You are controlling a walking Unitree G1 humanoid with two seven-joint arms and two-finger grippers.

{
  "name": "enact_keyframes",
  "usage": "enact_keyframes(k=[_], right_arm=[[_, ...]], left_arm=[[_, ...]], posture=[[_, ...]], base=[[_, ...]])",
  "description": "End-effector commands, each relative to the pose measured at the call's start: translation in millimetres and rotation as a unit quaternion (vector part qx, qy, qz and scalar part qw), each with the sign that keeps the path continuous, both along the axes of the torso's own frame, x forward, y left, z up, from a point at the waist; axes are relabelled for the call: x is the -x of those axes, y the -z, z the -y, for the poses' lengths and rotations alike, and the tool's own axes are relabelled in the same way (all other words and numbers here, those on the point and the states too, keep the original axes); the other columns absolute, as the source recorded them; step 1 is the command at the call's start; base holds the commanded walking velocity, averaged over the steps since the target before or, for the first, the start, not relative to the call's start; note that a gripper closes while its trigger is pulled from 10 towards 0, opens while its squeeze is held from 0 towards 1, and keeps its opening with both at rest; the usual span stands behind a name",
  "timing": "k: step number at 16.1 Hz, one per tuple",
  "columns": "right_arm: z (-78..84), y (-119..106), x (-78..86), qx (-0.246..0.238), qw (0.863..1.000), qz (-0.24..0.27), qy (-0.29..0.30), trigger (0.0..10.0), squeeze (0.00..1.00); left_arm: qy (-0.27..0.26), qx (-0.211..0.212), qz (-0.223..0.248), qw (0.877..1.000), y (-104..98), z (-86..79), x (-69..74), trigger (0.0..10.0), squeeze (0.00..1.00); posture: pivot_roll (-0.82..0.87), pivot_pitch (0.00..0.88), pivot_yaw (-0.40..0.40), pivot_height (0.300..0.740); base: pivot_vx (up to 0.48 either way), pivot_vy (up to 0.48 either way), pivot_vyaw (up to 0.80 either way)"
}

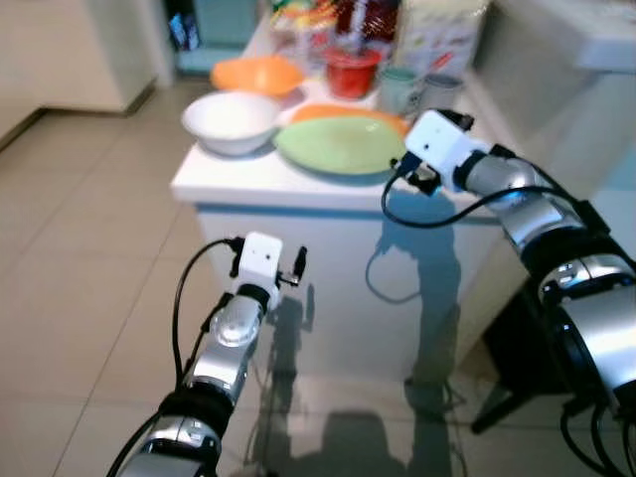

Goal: Setting the table

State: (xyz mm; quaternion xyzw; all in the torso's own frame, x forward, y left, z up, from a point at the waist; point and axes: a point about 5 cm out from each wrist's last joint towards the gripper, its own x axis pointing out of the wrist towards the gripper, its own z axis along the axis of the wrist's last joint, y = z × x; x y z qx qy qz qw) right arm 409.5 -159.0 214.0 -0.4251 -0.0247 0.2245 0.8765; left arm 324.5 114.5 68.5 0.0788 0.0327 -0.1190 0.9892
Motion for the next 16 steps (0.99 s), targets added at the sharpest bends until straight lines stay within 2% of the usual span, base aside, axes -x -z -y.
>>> enact_keyframes(k=[1, 3, 12, 13, 16], right_arm=[[5.9, -0.4, 0.1, 0.004, 1.0, 0.0, 0.006, 10.0, 0.0], [3.9, 0.2, 0.0, 0.003, 1.0, -0.001, 0.004, 10.0, 0.0], [4.4, 0.8, 0.1, 0.001, 1.0, -0.003, 0.005, 10.0, 0.0], [5.1, 1.1, 0.3, 0.001, 1.0, -0.003, 0.005, 10.0, 0.0], [5.3, 1.1, 0.5, 0.002, 1.0, -0.003, 0.004, 10.0, 0.0]], left_arm=[[0.003, 0.001, -0.003, 1.0, 0.1, 5.2, -0.3, 10.0, 0.0], [-0.001, -0.002, -0.003, 1.0, 0.5, 4.5, -0.1, 10.0, 0.0], [-0.017, 0.012, 0.008, 1.0, -2.2, 0.3, -0.5, 10.0, 0.0], [-0.019, 0.023, 0.003, 1.0, -1.4, 0.9, -0.4, 10.0, 0.0], [-0.01, 0.024, -0.004, 1.0, -1.0, 2.9, -1.3, 10.0, 0.0]], posture=[[-0.01, 0.0, -0.014, 0.74], [-0.01, 0.0, -0.014, 0.74], [-0.01, 0.0, -0.016, 0.74], [-0.01, 0.0, -0.016, 0.74], [-0.01, 0.0, -0.017, 0.74]], base=[[0.409, -0.247, 0.0], [0.401, -0.261, 0.0], [0.0, 0.0, 0.0], [0.0, 0.0, 0.0], [0.0, 0.48, 0.0]])
